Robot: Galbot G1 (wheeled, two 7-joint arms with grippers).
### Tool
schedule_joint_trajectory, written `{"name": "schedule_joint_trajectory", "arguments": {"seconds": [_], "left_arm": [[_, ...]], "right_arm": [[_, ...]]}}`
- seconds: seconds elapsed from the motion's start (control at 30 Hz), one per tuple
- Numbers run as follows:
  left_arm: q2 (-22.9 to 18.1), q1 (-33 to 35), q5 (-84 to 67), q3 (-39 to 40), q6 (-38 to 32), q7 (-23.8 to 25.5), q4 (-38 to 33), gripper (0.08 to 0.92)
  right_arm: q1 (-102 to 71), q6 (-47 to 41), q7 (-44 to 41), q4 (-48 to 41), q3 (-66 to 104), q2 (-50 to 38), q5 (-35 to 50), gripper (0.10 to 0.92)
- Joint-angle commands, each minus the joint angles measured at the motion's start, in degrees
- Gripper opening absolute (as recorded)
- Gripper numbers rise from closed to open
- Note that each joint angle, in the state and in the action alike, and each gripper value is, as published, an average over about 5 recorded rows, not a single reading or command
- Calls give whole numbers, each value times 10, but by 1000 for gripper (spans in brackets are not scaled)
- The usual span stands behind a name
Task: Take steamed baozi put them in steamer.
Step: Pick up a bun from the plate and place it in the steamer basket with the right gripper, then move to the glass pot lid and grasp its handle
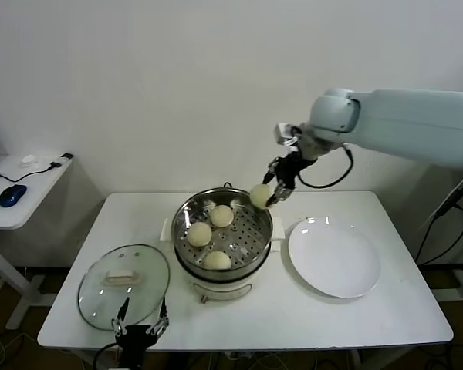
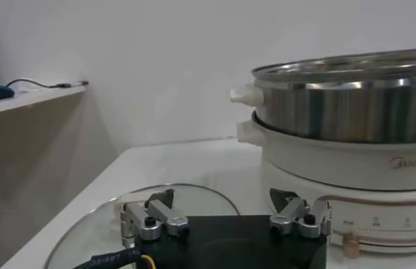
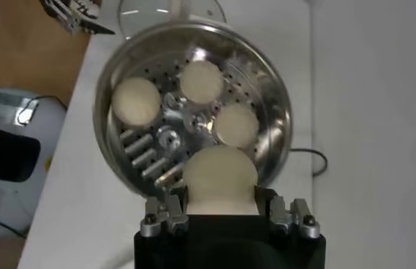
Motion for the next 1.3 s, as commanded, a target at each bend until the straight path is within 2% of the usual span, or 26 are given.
{"name": "schedule_joint_trajectory", "arguments": {"seconds": [0.03, 0.23, 0.77, 1.03, 1.17, 1.23, 1.3], "left_arm": [[0, -1, 0, 1, 0, 0, 0, 823], [0, -1, -1, 0, -1, 0, 0, 823], [-2, -8, -10, -7, 1, 0, 7, 823], [-1, -11, -14, -8, 2, 0, 8, 823], [-1, -10, -14, -9, 2, 0, 7, 823], [-1, -9, -14, -9, 3, 1, 6, 823], [0, -9, -15, -9, 5, 3, 3, 823]], "right_arm": [[-66, -48, 88, 20, -17, 68, 25, 611], [-133, -55, 96, -47, 10, 89, -17, 613], [-163, -45, 90, -68, 10, 91, -38, 623], [-137, 9, 22, -88, 45, 66, -18, 797], [-117, 22, 1, -91, 104, 14, 7, 821], [-127, 11, 37, -95, 160, -22, 27, 822], [-158, 4, 108, -104, 234, -55, 40, 822]]}}
